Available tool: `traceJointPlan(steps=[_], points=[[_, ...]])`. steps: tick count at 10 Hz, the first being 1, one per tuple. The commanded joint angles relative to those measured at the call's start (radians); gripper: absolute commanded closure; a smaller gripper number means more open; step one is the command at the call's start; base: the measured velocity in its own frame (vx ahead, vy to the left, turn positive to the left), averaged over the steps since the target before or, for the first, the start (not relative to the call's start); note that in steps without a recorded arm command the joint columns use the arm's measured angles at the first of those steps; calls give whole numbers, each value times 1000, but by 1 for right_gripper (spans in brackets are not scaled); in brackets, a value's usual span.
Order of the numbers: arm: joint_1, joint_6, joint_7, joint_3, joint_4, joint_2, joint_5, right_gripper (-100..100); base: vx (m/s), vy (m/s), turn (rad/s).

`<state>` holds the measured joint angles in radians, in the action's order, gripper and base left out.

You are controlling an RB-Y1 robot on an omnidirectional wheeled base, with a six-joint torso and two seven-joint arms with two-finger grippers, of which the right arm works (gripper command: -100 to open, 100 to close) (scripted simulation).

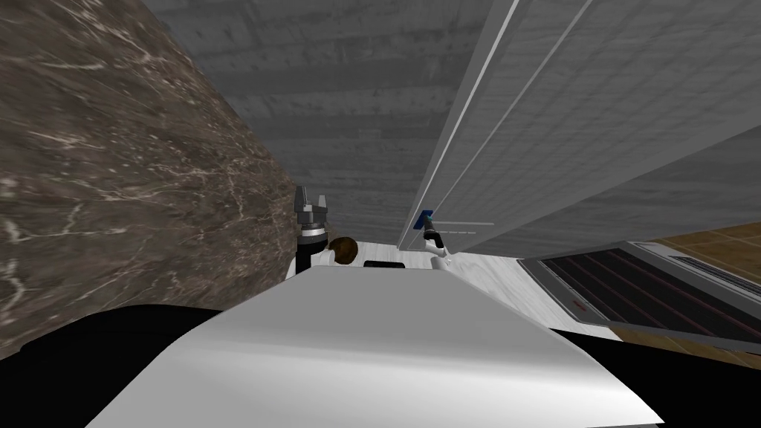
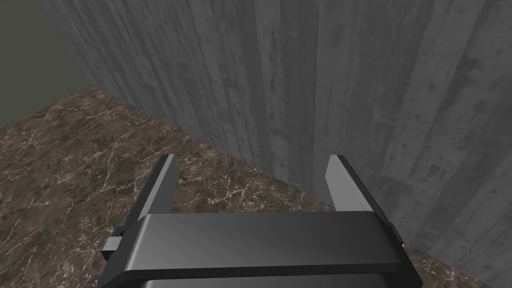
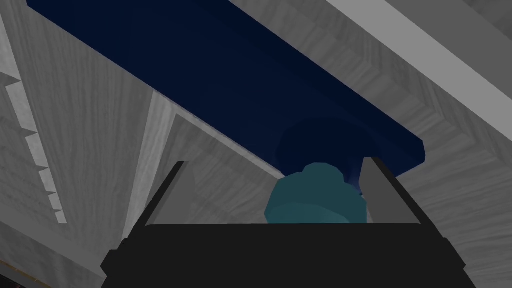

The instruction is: Pull the door open

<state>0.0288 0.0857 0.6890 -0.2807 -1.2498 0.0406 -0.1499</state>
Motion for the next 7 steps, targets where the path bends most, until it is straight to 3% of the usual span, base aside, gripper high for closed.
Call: traceJointPlan(steps=[1, 6, 7], points=[[-11, 3, -7, -26, 5, 23, -33, 100, -4, 6, -12], [-11, 3, -7, -26, 5, 23, -33, 100, -1, 4, 0], [-12, -27, -11, -32, 6, 27, -79, 100, -18, -8, 54]])
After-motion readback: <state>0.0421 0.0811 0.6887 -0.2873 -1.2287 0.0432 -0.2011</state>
